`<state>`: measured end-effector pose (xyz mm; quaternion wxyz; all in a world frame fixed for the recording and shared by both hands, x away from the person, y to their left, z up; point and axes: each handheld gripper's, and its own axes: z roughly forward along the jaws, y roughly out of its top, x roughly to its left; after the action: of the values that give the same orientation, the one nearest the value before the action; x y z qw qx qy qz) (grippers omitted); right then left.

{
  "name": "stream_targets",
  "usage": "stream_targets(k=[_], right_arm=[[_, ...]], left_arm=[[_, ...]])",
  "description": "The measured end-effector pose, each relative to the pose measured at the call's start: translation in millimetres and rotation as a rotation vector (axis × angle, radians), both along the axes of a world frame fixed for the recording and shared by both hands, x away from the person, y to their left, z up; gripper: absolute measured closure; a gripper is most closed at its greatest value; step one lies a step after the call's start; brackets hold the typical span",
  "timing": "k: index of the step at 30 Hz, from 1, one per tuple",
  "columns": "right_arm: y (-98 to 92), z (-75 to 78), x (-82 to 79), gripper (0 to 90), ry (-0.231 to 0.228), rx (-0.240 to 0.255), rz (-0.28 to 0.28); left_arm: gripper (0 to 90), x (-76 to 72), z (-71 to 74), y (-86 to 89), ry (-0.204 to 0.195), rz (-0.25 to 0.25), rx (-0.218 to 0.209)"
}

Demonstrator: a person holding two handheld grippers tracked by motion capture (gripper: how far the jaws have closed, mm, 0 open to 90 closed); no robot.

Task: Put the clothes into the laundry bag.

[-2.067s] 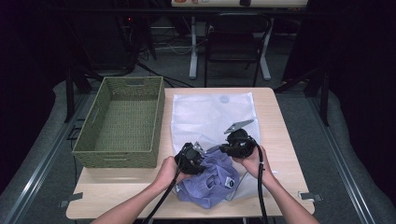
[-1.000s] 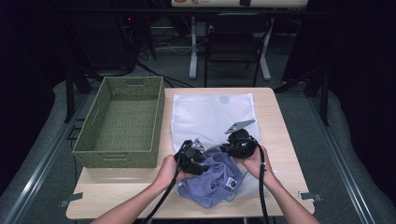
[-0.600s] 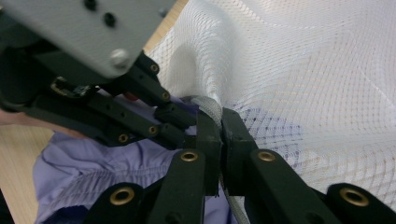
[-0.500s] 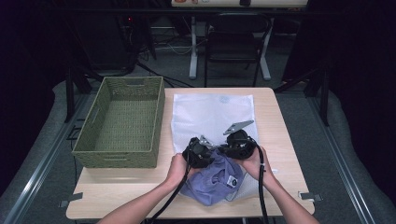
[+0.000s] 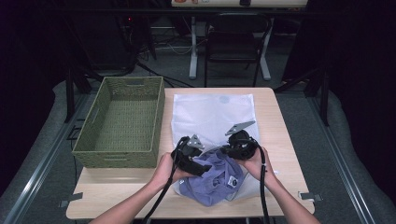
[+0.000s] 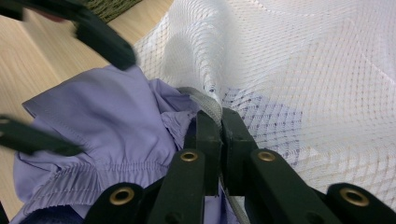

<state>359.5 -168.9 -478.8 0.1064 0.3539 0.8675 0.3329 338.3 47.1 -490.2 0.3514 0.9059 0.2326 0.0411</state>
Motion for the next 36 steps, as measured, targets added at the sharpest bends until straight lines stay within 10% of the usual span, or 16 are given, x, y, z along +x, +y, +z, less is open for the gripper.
stream_targets(k=[9, 17, 28, 36], right_arm=[[-0.2, -3.6, 3.8, 87.7, 0.010, -0.009, -0.007], [2.1, -8.5, 4.0, 87.7, 0.031, -0.019, -0.001], [2.4, -4.9, 1.8, 87.8, 0.025, -0.014, 0.009], [2.7, 5.3, -2.5, 87.8, 0.003, 0.018, 0.010]], left_arm=[[12.0, -31.6, -21.5, -1.1, 0.053, -0.104, 0.077], [32.2, -34.1, -48.7, -14.4, -0.017, -0.109, 0.208], [77.3, -22.7, -59.5, -15.6, 0.013, -0.086, 0.154], [80.1, -9.3, -26.5, -16.2, -0.030, -0.025, 0.069]])
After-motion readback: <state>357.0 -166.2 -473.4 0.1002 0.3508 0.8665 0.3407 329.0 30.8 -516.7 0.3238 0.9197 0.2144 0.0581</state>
